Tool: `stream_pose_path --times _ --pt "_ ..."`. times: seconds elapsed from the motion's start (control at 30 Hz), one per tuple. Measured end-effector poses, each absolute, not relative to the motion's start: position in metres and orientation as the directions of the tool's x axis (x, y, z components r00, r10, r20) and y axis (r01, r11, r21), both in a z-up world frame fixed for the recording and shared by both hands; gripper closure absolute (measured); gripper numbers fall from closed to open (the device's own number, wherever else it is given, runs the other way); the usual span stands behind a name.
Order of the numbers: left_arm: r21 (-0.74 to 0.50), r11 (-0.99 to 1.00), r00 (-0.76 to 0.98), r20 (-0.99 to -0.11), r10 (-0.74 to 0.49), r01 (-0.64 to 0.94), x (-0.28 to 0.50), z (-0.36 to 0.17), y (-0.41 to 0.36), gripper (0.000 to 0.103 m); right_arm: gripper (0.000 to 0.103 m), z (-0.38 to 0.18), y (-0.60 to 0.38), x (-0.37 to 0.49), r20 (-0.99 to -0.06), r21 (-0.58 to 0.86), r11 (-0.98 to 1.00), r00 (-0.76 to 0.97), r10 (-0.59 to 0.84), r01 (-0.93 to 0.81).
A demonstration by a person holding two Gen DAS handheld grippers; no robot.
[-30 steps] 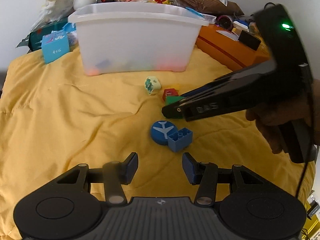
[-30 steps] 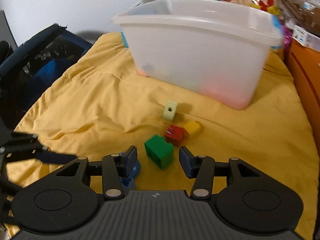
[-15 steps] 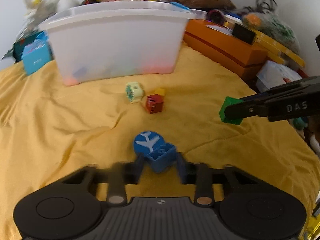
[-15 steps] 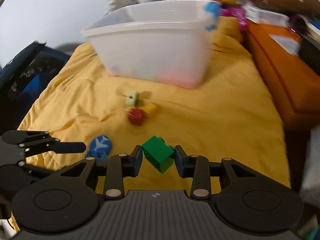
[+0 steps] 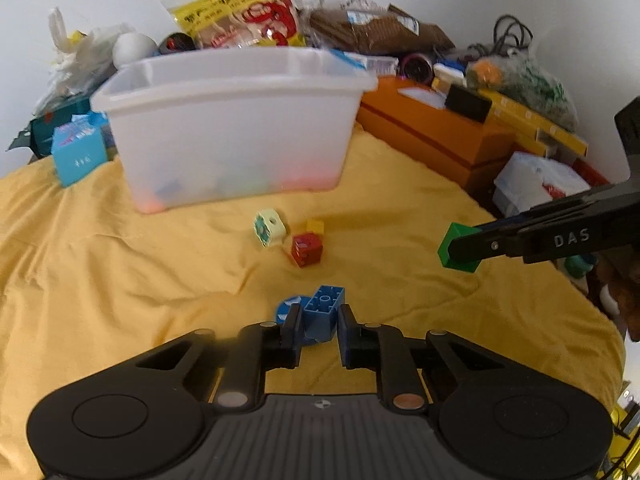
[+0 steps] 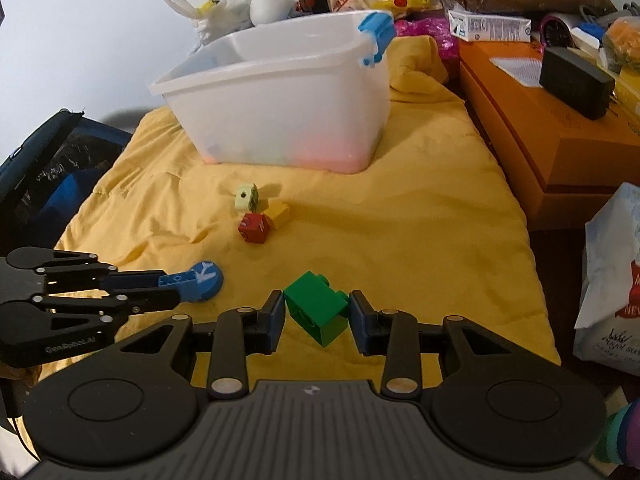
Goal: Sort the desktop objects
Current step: 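Grasp the small blue brick with the left tool while the right tool grasps the green brick, then carry the blue and green bricks into the bin and release both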
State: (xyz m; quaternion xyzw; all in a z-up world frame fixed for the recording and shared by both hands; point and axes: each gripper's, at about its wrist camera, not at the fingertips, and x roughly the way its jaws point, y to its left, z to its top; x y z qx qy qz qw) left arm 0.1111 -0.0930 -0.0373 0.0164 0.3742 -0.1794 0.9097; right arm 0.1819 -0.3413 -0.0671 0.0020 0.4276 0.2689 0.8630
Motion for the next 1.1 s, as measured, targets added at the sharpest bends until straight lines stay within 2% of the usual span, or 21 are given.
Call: stream_pose_path --times 0.23,0.47,0.63,0.83,1.1 --pt "-0.103 0.951 0.736 -0.61 -0.292 0.293 0.119 0.014 -0.068 0.083 0.065 -0.047 -0.334 0.187 -0.699 0.244 0.845 0.518 0.493 -0.476" --pt "-0.096 0.971 0.805 -0.545 -0.234 0.217 0.165 0.077 -0.04 0.083 0.065 0.021 -0.309 0.213 -0.576 0.234 0.814 0.599 0.557 -0.532" --pt "-0.056 0.979 0.823 -0.533 -0.197 0.198 0.208 0.106 -0.037 0.083 0.065 0.06 -0.29 0.25 -0.539 0.214 0.81 0.626 0.564 -0.546" --pt "-0.071 0.986 0.806 -0.568 -0.166 0.152 0.25 0.119 -0.03 0.083 0.064 0.078 -0.278 0.297 -0.567 0.202 0.836 0.635 0.525 -0.51" --pt "-0.062 0.985 0.785 -0.598 -0.165 0.16 0.277 0.124 -0.039 0.081 0.064 0.071 -0.274 0.336 -0.633 0.212 0.864 0.61 0.477 -0.456"
